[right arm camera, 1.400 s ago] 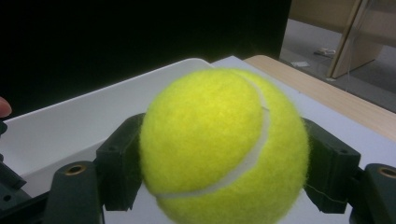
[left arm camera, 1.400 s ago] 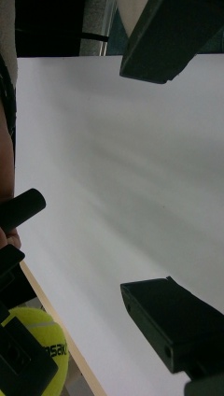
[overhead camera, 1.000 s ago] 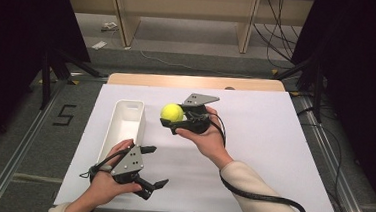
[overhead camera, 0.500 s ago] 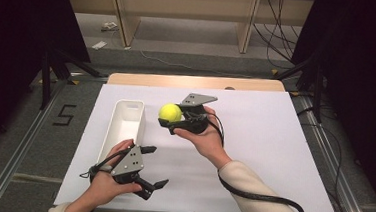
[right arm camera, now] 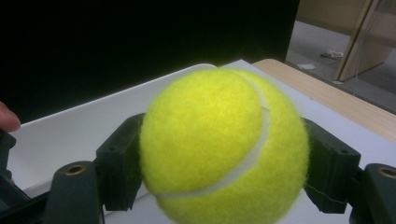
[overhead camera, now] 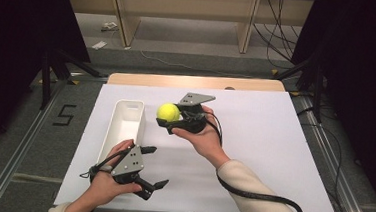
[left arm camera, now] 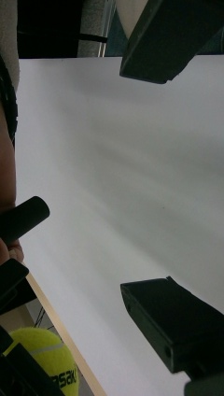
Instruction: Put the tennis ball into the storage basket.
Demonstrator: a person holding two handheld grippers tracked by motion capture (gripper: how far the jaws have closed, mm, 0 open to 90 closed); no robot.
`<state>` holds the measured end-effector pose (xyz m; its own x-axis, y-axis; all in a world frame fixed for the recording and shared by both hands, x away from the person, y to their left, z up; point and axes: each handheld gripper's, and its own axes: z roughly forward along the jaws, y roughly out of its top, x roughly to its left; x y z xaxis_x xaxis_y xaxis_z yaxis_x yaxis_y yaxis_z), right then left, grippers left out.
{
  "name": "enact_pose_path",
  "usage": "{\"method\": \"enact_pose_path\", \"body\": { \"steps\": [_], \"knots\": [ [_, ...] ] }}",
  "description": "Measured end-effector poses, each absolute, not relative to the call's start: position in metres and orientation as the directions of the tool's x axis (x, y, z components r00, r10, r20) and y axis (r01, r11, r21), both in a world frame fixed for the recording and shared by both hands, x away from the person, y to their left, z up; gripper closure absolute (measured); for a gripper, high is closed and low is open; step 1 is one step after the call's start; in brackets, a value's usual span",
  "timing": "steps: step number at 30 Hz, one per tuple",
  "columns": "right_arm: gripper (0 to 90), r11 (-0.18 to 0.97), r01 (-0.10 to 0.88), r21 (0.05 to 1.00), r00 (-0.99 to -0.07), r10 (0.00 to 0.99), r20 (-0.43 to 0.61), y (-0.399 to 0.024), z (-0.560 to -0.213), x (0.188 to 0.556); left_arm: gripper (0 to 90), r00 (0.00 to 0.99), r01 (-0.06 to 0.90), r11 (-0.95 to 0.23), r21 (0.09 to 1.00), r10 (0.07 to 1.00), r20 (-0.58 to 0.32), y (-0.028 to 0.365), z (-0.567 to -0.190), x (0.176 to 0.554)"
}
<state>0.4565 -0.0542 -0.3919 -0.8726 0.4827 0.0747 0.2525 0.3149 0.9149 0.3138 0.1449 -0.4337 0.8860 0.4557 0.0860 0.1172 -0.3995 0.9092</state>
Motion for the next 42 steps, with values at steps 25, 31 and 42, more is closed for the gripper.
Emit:
{"method": "enact_pose_path", "body": {
  "steps": [25,31,42],
  "knots": [
    [26.6,0.317,0.249,0.915,-0.877,0.474,0.074,-0.047,-0.387,0.456,0.0,0.886,0.115,-0.402,0.908,0.454,0.089,0.145,-0.434,0.314],
    [26.6,0.319,0.245,0.916,-0.88,0.47,0.072,-0.044,-0.387,0.457,0.0,0.886,0.115,-0.402,0.909,0.455,0.089,0.145,-0.433,0.314],
    [26.6,0.324,0.244,0.914,-0.884,0.462,0.073,-0.039,-0.385,0.457,0.0,0.887,0.114,-0.402,0.908,0.454,0.089,0.145,-0.434,0.314]
  ]
}}
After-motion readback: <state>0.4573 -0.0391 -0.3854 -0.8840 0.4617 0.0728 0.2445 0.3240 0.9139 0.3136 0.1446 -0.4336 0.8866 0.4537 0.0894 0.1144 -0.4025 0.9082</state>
